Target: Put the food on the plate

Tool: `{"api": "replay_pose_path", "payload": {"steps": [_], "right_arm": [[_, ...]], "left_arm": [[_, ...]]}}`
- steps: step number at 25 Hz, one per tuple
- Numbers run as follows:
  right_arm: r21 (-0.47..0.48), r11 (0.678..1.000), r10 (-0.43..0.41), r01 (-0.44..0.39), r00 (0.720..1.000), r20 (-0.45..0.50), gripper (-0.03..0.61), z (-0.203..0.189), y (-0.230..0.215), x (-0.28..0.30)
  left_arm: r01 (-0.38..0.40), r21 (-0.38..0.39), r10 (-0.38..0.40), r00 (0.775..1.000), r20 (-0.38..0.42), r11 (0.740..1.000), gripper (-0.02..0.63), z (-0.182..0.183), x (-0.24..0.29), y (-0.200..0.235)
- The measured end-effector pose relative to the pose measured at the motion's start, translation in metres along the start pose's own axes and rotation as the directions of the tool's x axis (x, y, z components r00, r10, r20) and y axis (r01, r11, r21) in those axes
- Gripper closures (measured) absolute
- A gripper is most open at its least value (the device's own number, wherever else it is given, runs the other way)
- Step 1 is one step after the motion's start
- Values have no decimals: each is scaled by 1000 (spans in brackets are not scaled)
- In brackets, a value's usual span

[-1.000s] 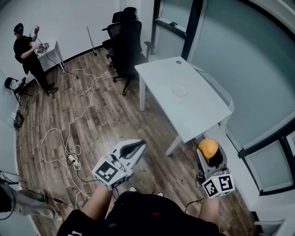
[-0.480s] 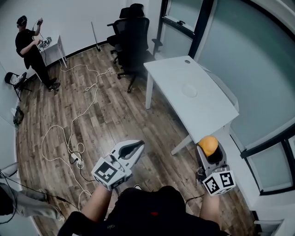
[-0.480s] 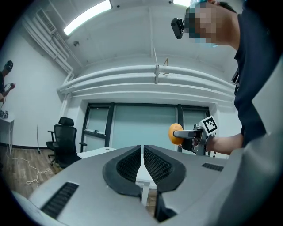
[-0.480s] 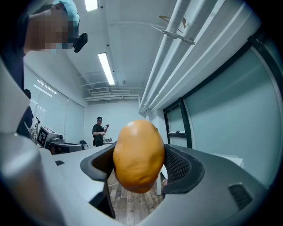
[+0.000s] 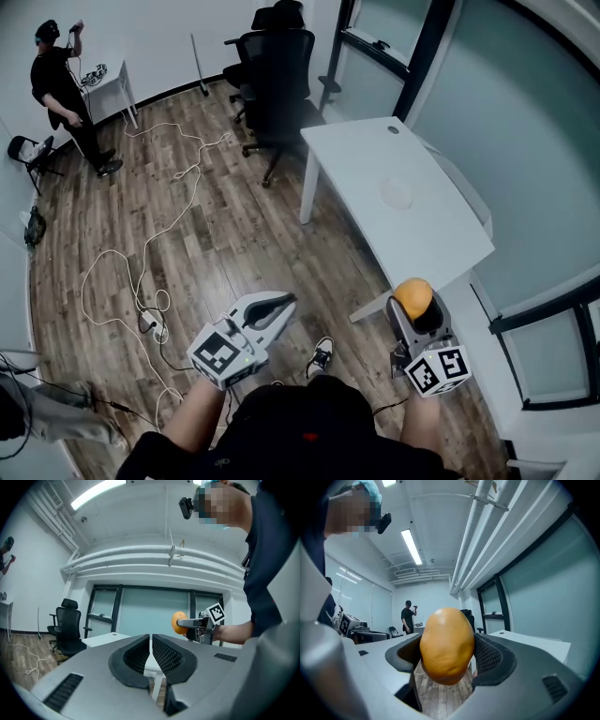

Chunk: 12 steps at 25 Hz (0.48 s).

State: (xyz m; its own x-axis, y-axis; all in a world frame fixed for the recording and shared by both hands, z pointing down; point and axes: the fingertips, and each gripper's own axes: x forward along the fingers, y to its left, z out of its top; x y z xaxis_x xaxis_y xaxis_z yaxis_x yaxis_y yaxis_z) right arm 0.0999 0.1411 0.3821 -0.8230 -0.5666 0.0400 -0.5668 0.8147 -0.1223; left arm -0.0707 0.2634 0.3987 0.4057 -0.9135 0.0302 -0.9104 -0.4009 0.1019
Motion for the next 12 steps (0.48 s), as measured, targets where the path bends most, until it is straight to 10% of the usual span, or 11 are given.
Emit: {"api": "replay_pose_path", "payload": {"steps": [12], "right_arm": [[24,995,94,-92,994,-64,232,-4,-113,119]], "left_arm": [[-103,59,106,993,-44,993,578,22,130,85]]}}
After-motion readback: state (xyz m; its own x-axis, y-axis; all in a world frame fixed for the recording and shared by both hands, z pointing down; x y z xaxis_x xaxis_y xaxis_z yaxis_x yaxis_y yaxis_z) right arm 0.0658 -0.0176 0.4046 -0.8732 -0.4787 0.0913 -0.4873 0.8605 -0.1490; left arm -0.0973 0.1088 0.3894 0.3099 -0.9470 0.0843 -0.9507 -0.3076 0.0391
